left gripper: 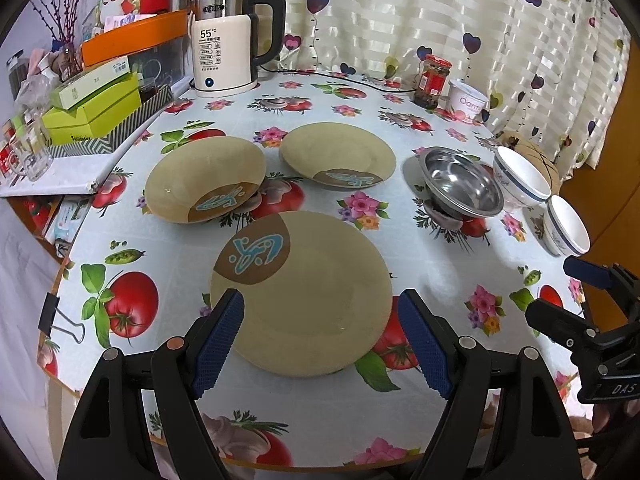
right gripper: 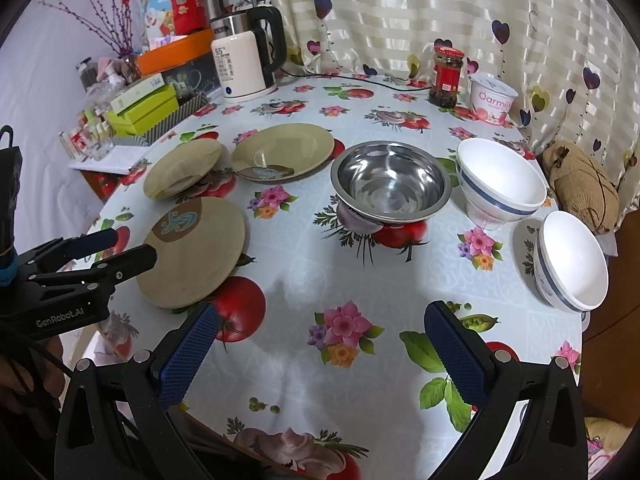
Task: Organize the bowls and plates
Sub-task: 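Move the left gripper toward the rim of a beige plate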
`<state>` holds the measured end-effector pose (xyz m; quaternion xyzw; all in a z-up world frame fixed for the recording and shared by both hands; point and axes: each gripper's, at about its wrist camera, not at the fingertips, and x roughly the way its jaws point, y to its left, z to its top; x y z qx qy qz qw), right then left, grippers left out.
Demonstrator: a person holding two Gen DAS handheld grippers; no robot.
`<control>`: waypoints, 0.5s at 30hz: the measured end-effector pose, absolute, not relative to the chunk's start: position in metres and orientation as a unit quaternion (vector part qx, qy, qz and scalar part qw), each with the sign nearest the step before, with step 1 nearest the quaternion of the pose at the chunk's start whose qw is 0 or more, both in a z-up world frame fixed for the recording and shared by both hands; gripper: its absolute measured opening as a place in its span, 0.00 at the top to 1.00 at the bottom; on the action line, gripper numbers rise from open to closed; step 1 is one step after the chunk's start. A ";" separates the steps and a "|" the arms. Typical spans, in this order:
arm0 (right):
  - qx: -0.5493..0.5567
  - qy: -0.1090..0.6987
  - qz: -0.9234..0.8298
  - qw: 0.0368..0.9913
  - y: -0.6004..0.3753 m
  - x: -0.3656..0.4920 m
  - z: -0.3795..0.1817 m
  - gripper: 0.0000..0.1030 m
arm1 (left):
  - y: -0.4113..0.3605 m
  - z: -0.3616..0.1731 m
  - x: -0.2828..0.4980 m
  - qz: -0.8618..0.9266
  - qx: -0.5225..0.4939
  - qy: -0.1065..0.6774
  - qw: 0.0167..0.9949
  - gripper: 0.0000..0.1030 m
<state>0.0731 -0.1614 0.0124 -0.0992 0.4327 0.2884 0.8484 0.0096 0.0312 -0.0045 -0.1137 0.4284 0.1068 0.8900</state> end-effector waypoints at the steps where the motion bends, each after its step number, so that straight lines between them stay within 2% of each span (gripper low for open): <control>1: -0.101 0.433 0.288 0.848 -0.160 0.074 0.012 0.00 | 0.032 -0.005 0.010 0.107 -0.115 0.429 0.890 0.23; 15: -0.121 0.435 0.292 0.843 -0.138 0.085 0.011 0.00 | 0.053 -0.005 0.016 0.119 -0.128 0.425 0.888 0.23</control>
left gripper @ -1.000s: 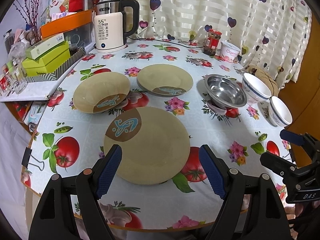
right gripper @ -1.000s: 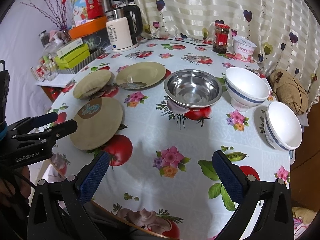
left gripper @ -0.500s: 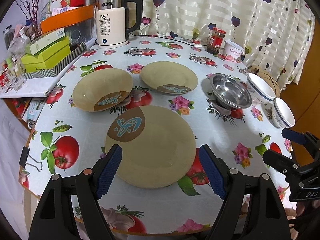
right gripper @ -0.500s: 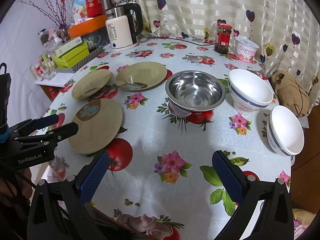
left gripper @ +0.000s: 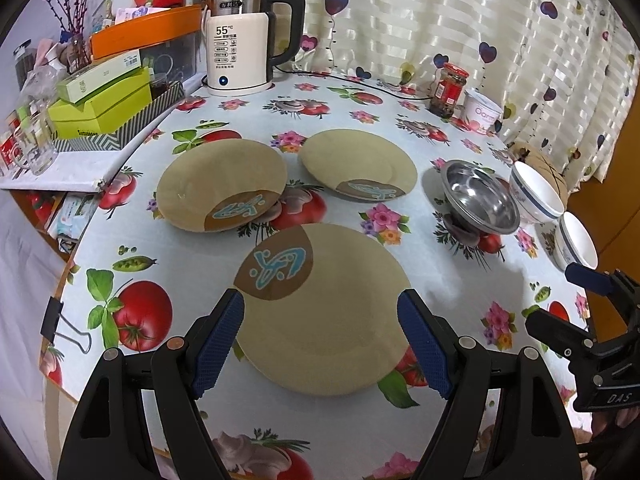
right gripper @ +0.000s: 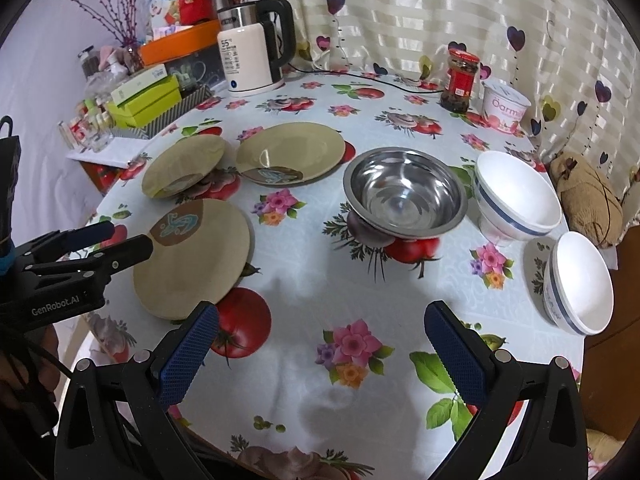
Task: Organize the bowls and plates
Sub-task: 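Move the left gripper toward the rim of a beige plate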
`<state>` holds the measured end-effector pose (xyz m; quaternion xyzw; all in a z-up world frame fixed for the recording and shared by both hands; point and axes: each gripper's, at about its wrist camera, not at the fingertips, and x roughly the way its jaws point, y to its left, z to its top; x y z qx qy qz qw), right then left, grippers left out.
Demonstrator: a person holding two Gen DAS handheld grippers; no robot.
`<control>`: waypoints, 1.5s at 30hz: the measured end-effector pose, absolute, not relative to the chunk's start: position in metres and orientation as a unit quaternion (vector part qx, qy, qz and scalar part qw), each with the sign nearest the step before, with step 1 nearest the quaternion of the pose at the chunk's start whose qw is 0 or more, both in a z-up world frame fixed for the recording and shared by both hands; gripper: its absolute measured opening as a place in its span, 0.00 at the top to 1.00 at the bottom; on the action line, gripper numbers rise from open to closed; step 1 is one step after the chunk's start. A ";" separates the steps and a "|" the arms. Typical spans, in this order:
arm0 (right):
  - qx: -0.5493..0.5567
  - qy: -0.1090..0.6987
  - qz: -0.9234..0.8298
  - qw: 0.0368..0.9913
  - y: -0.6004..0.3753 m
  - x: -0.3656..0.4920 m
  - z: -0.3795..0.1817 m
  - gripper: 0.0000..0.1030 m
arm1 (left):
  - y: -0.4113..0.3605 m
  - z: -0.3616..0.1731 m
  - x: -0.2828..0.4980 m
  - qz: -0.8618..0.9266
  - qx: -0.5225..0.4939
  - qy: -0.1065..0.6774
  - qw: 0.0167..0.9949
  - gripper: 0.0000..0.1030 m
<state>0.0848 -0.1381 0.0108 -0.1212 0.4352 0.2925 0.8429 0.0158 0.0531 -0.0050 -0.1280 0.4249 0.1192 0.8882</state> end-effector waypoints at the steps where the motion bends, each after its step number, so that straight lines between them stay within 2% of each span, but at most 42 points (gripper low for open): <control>1: -0.122 0.436 0.293 0.842 -0.136 0.085 0.011 0.00 | 0.054 -0.005 0.016 0.120 -0.129 0.424 0.888 0.23; 10: -0.133 0.440 0.300 0.836 -0.120 0.097 0.011 0.00 | 0.079 -0.010 0.020 0.139 -0.144 0.424 0.883 0.23; 13: -0.142 0.436 0.306 0.834 -0.109 0.098 0.012 0.07 | 0.092 -0.010 0.020 0.151 -0.150 0.420 0.882 0.23; 19: -0.153 0.433 0.325 0.827 -0.085 0.105 0.011 0.15 | 0.119 -0.010 0.020 0.175 -0.159 0.410 0.881 0.23; 22: -0.157 0.436 0.337 0.819 -0.070 0.111 0.009 0.18 | 0.131 -0.009 0.020 0.183 -0.161 0.407 0.880 0.27; 37: -0.190 0.426 0.380 0.799 0.005 0.134 0.009 0.27 | 0.181 -0.022 0.031 0.210 -0.183 0.405 0.871 0.28; 40: -0.194 0.426 0.388 0.794 0.021 0.139 0.007 0.32 | 0.190 -0.027 0.035 0.208 -0.188 0.407 0.869 0.36; 45: -0.193 0.436 0.398 0.784 0.045 0.153 -0.001 0.39 | 0.204 -0.034 0.042 0.203 -0.200 0.409 0.867 0.44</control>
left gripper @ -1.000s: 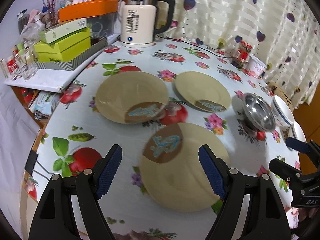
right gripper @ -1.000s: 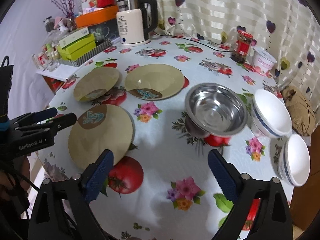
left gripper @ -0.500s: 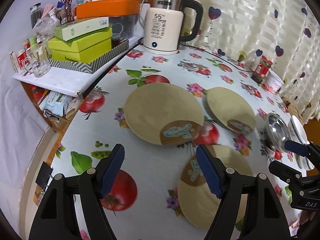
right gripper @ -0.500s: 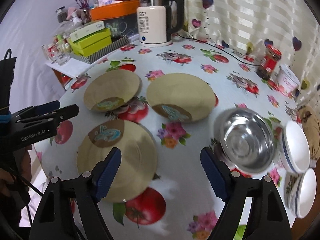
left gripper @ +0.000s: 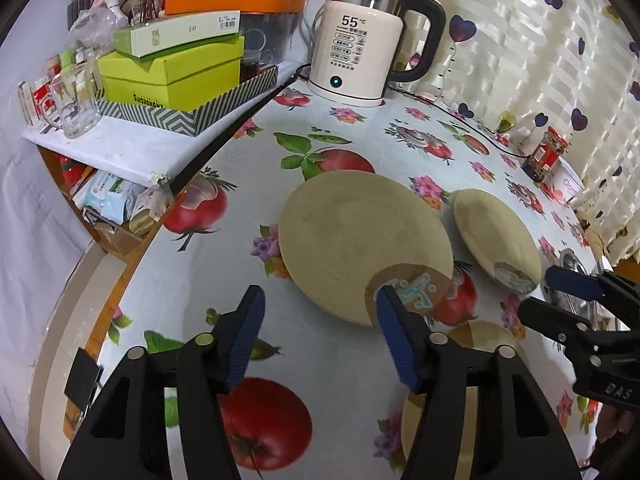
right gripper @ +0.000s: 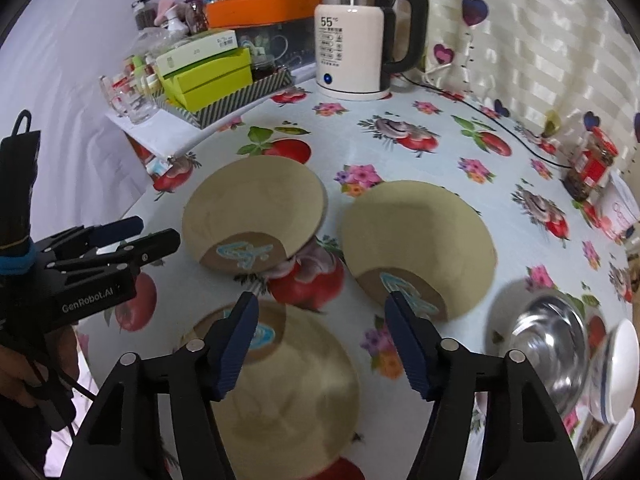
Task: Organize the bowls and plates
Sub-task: 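Move the left gripper toward the rim of a beige plate, then close the left gripper on the plate rim and lift it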
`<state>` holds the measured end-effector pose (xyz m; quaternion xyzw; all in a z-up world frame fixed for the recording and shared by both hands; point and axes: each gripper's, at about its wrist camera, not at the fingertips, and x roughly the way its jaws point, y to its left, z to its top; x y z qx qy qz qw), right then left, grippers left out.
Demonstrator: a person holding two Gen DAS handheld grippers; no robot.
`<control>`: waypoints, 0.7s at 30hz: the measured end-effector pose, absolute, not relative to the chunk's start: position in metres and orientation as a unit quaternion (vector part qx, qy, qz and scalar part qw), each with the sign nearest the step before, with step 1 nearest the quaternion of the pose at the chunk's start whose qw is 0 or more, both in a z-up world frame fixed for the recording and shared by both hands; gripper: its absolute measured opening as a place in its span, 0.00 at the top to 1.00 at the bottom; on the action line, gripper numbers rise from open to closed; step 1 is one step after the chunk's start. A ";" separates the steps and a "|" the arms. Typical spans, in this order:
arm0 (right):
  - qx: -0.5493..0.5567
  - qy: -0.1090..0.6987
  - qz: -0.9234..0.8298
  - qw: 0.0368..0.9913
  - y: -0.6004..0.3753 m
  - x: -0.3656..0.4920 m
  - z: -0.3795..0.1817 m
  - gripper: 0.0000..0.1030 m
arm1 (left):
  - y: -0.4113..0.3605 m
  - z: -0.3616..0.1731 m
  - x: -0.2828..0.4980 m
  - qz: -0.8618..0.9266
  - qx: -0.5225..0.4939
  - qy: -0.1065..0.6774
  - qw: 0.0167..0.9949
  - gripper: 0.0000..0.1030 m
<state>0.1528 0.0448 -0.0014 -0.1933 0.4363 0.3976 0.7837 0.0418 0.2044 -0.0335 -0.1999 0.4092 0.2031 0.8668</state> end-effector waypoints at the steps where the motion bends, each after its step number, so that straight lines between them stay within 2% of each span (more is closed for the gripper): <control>1: -0.193 0.438 0.399 0.782 0.049 0.155 -0.003 0.42 | 0.209 -0.035 0.044 0.203 -0.204 0.410 0.866 0.45; 5: -0.192 0.448 0.406 0.773 0.068 0.168 -0.013 0.53 | 0.222 -0.042 0.051 0.204 -0.214 0.414 0.861 0.55; 9: -0.187 0.462 0.414 0.762 0.085 0.183 -0.025 0.63 | 0.234 -0.048 0.057 0.204 -0.229 0.414 0.857 0.58; 13: -0.176 0.474 0.419 0.755 0.096 0.197 -0.032 0.66 | 0.245 -0.052 0.062 0.198 -0.247 0.411 0.855 0.61; 17: -0.171 0.479 0.423 0.750 0.105 0.205 -0.037 0.69 | 0.250 -0.058 0.067 0.194 -0.256 0.414 0.852 0.69; 21: -0.167 0.485 0.424 0.747 0.111 0.213 -0.043 0.72 | 0.254 -0.064 0.070 0.192 -0.266 0.415 0.848 0.71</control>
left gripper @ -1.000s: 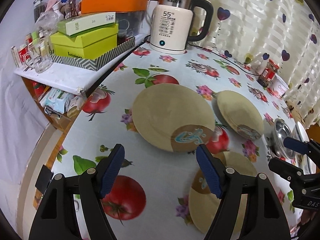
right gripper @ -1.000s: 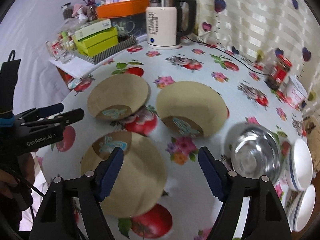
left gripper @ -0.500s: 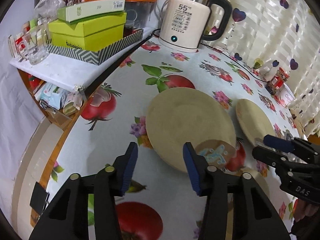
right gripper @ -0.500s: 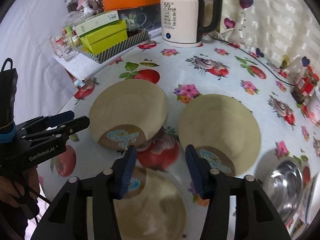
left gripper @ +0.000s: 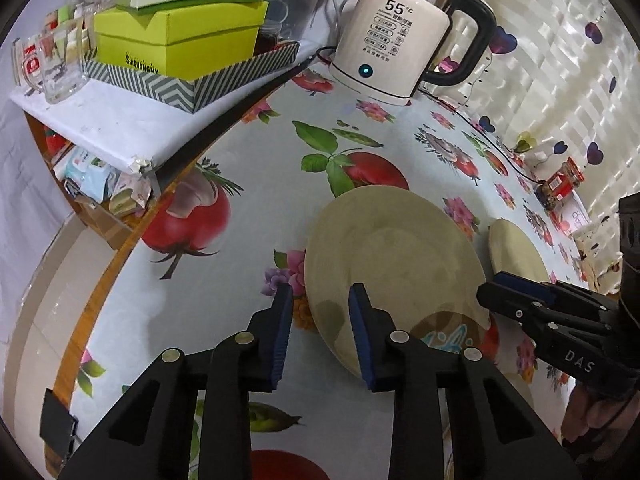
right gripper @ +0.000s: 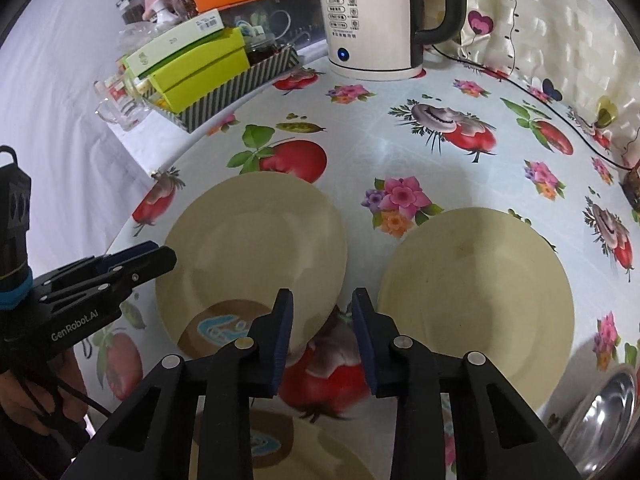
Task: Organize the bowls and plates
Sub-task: 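Close the left gripper on the plate rim and lift it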
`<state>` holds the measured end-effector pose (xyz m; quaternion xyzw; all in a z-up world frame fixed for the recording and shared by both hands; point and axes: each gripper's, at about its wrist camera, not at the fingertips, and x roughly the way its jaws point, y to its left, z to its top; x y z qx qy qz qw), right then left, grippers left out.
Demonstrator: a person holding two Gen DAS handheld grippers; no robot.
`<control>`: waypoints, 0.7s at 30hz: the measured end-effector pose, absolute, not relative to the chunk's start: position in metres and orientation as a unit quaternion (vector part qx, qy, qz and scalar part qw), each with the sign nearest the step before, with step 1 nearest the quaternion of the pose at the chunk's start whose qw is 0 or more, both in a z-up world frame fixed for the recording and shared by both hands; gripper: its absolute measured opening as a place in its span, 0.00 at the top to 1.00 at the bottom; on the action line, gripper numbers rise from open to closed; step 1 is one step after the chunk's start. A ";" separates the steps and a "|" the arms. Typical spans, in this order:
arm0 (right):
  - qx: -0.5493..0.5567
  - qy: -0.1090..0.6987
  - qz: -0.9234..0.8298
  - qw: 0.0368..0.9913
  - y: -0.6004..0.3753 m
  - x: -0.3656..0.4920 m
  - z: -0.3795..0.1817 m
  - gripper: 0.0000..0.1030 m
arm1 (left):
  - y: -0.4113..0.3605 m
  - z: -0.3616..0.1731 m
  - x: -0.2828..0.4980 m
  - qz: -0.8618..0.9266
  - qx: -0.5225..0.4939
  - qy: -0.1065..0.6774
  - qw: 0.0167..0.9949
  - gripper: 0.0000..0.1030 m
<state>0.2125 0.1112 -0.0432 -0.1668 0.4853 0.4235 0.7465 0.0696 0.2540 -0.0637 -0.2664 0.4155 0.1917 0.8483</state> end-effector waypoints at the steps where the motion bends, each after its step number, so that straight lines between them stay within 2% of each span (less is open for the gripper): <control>1: -0.165 0.487 0.424 0.745 0.113 0.215 -0.045 0.72 | 0.255 -0.065 0.070 0.192 -0.268 0.415 0.848 0.72; 5: -0.161 0.497 0.423 0.740 0.117 0.219 -0.052 0.78 | 0.255 -0.067 0.074 0.183 -0.273 0.417 0.848 0.77; 21: -0.149 0.505 0.417 0.741 0.120 0.222 -0.053 0.79 | 0.253 -0.061 0.071 0.186 -0.276 0.410 0.849 0.79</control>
